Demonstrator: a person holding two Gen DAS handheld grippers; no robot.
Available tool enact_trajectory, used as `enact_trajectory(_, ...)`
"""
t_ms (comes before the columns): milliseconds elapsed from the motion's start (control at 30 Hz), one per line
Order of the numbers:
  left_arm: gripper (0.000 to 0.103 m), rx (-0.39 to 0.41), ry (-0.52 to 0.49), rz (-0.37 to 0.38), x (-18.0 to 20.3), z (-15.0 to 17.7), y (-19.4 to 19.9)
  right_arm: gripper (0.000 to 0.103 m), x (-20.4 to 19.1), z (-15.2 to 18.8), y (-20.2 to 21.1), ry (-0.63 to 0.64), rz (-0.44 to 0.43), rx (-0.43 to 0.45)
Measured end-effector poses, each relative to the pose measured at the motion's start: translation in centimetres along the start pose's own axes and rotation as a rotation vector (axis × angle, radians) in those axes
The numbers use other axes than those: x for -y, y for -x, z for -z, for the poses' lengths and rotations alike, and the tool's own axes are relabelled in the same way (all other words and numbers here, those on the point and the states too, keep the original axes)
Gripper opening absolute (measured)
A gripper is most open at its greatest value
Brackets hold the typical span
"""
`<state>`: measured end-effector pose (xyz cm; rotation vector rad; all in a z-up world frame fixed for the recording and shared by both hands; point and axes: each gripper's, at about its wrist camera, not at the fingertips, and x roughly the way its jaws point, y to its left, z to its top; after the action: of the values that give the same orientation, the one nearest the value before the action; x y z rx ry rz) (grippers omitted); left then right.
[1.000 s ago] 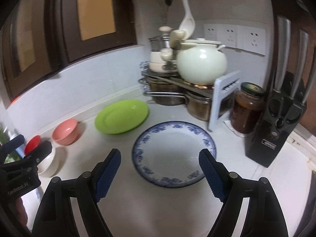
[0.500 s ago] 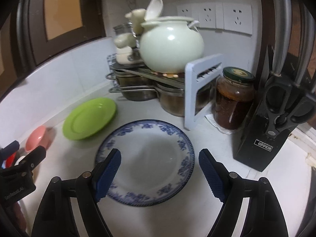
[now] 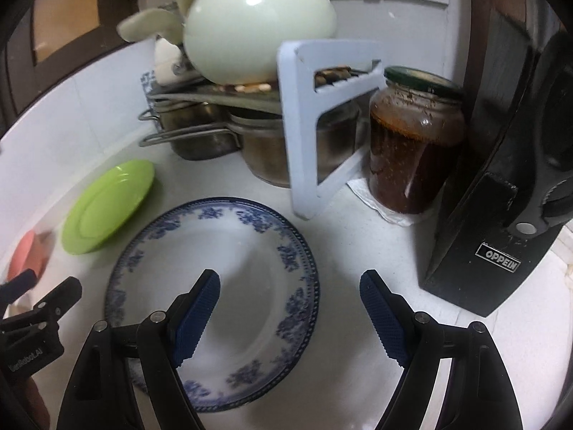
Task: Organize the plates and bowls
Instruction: 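Close both grippers on the rim of the second blue-rimmed plate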
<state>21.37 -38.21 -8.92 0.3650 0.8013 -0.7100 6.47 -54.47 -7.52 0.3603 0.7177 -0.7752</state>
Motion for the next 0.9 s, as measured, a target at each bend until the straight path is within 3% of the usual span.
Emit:
enact_trajectory(300,0.087,-0.046,0.0,0.021,0.7,-0.5,-2.3,0.075,1.0,0.2,-3.4,-0.017,0.012,-0.053)
enact_trajectory(633,0.061,-0.102,0.009,0.055,0.9,-0.4,-4.3,0.068,1.1,0.3,-5.3,-0.024,-0.003,-0.095)
enact_trajectory(900,0.048,-0.133,0.019,0.095,1.2,-0.4,-5.0,0.059,1.0,0.3,-6.3,-0.019,-0.006,-0.114)
